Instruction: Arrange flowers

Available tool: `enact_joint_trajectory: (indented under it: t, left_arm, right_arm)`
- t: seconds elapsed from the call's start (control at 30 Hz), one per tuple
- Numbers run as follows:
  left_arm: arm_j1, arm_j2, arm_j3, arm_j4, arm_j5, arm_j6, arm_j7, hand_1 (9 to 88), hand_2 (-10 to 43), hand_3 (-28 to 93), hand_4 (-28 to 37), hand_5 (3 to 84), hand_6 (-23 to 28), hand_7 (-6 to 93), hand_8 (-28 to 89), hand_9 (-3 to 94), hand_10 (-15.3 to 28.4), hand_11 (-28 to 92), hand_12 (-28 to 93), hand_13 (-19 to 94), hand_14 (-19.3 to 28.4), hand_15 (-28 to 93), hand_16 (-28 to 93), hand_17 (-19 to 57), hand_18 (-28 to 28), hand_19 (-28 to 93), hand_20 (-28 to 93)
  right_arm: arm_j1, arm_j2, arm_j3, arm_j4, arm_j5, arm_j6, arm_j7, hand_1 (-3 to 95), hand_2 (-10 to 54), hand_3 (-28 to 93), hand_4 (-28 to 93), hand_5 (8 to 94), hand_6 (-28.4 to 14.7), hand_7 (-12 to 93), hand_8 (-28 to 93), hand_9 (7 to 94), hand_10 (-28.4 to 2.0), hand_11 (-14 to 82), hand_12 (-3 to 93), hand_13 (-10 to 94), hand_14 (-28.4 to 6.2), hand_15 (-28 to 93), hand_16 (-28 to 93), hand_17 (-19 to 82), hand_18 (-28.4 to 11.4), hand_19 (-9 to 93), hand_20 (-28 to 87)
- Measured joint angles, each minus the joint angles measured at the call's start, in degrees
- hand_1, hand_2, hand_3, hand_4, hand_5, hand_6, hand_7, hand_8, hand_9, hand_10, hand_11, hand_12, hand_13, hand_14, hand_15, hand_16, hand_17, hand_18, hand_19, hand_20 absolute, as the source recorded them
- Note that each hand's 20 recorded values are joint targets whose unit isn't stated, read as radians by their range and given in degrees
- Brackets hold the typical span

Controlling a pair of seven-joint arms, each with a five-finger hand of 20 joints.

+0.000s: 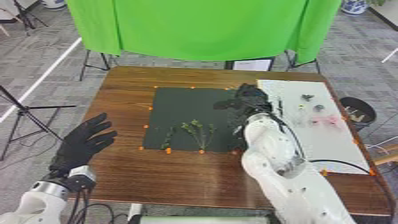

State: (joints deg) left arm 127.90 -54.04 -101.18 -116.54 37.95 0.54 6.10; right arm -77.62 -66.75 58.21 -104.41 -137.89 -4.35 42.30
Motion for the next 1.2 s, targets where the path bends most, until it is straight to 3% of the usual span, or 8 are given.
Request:
enact_joint_trajectory:
  t: [0.13, 0.33, 0.53, 0.87, 1.0, 1.2]
  left_arm:
    - [0.32, -0.17, -0.17, -0.03, 0.0, 0.0, -0.03, 25.4, -3.7, 72, -28.2, 29.8, 5.5, 22.4, -12, 25.0, 13.3, 28, 15, 23, 17.9, 42, -5, -7.5, 22.5, 47, 6]
    - [0.36, -0.24, -0.18, -0.04, 0.0, 0.0, -0.08, 25.4, -3.7, 72, -28.2, 29.8, 5.5, 22.4, -12, 25.0, 13.4, 28, 15, 23, 17.9, 42, -5, -7.4, 22.5, 47, 6]
    - [0.49, -0.24, -0.2, -0.11, 0.0, 0.06, 0.01, 25.4, -3.6, 72, -28.2, 29.9, 5.6, 22.3, -12, 25.0, 13.4, 28, 15, 23, 17.9, 42, -5, -7.5, 22.5, 47, 6]
    - [0.63, -0.35, -0.44, -0.19, -0.01, 0.09, 0.05, 25.4, -3.6, 72, -28.2, 29.9, 5.6, 22.3, -12, 25.0, 13.4, 28, 15, 23, 17.9, 42, -5, -7.5, 22.5, 47, 6]
    - [0.63, -0.52, -0.5, -0.19, -0.01, 0.09, 0.04, 25.4, -3.6, 72, -28.2, 29.9, 5.6, 22.3, -12, 25.0, 13.4, 28, 15, 23, 17.9, 42, -5, -7.5, 22.5, 47, 6]
    - [0.61, -0.6, -0.48, -0.18, -0.01, 0.09, 0.04, 25.4, -3.7, 72, -28.2, 29.9, 5.6, 22.3, -12, 25.0, 13.4, 28, 15, 23, 17.9, 42, -5, -7.5, 22.5, 47, 6]
  right_arm:
    - [2.74, 4.07, 2.46, 2.85, 1.07, -1.73, 1.88, 16.3, -9.5, 76, -28, 56.3, -5.9, 39, -12, 58.2, -16.6, 56.0, 41.0, 58, -13.0, 79, 29, 26, -21.3, 80, 32]
    - [5.18, 7.72, 3.72, 5.98, 2.52, -7.85, 3.81, 17.3, -9.5, 78, -28, 54.7, -6.1, 40, -11, 56.1, -17.3, 55.6, 39.8, 56, -13.5, 78, 27, 24, -21.8, 79, 33]
    - [6.05, 8.12, 3.66, 10.07, 2.64, -7.58, 3.75, 20.8, -9.5, 79, -28, 56.3, -4.2, 47, -13, 58.5, -15.7, 57.8, 39.2, 58, -12.4, 79, 26, 25, -20.9, 78, 34]
    - [7.2, 9.43, 1.56, 15.7, 1.14, -2.68, 3.57, 28.6, -9.5, 81, -28, 63.7, -2.3, 48, -14, 65.9, -11.7, 59.0, 39.5, 65, -10.4, 79, 28, 29, -19.9, 80, 34]
    - [7.39, 9.69, 1.56, 16.28, 1.16, -2.78, 3.45, 32.4, -9.5, 79, -28, 64.4, -1.9, 45, 6, 67.4, -11.1, 58.8, 39.7, 67, -9.9, 79, 29, 29, -19.5, 80, 34]
    - [7.6, 9.72, 1.45, 17.24, 1.28, -3.53, 3.14, 35.6, -9.5, 77, -28, 66.1, -1.0, 45, 12, 69.2, -10.8, 59.1, 39.7, 69, -9.1, 80, 29, 30, -19.0, 79, 34]
